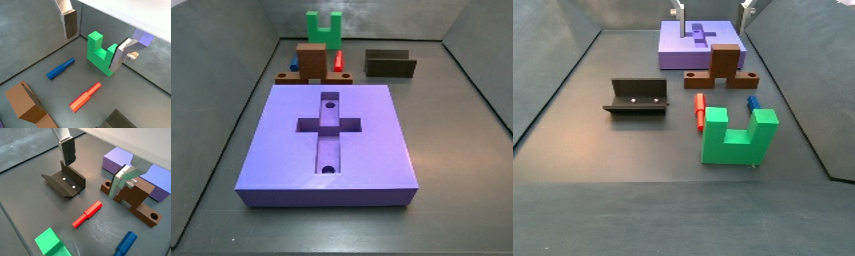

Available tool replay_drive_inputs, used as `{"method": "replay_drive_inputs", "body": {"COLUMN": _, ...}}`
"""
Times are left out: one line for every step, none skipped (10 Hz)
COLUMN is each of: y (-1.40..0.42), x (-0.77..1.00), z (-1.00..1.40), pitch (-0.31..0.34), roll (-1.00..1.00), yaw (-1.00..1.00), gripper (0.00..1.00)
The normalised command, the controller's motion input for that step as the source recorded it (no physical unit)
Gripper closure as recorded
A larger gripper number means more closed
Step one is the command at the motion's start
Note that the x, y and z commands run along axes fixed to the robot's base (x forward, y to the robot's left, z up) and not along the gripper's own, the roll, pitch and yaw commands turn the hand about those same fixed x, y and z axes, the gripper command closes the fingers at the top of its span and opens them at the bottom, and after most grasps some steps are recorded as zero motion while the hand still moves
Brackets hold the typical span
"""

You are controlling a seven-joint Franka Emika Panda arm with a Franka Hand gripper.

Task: Pick up the green object. Move up. Move to above the board. Insert the green object.
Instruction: Pick up the green object.

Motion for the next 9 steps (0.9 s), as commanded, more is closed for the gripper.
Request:
{"method": "replay_drive_inputs", "body": {"y": 0.02, "x": -0.07, "z": 0.0, "pitch": 0.0, "roll": 0.0, "yaw": -0.03, "gripper": 0.0}}
{"method": "replay_drive_inputs", "body": {"y": 0.29, "x": -0.12, "z": 0.0, "pitch": -0.044, "roll": -0.08, "yaw": -0.06, "gripper": 0.0}}
{"method": "replay_drive_inputs", "body": {"y": 0.79, "x": 0.09, "z": 0.0, "pitch": 0.0, "roll": -0.18, "yaw": -0.09, "gripper": 0.0}}
{"method": "replay_drive_inputs", "body": {"y": 0.81, "x": 0.15, "z": -0.03, "pitch": 0.0, "roll": -0.19, "yaw": -0.06, "gripper": 0.0}}
{"method": "replay_drive_inputs", "body": {"y": 0.79, "x": 0.16, "z": -0.05, "pitch": 0.007, "roll": -0.17, "yaw": -0.1, "gripper": 0.0}}
{"method": "replay_drive_inputs", "body": {"y": 0.76, "x": 0.22, "z": -0.16, "pitch": 0.0, "roll": -0.16, "yaw": -0.13, "gripper": 0.0}}
{"method": "replay_drive_inputs", "body": {"y": 0.75, "x": 0.18, "z": -0.27, "pitch": 0.0, "roll": -0.15, "yaw": -0.17, "gripper": 0.0}}
{"method": "replay_drive_inputs", "body": {"y": 0.74, "x": 0.1, "z": -0.35, "pitch": 0.0, "roll": -0.14, "yaw": -0.19, "gripper": 0.0}}
{"method": "replay_drive_inputs", "body": {"y": 0.7, "x": 0.12, "z": -0.51, "pitch": 0.0, "roll": -0.15, "yaw": -0.22, "gripper": 0.0}}
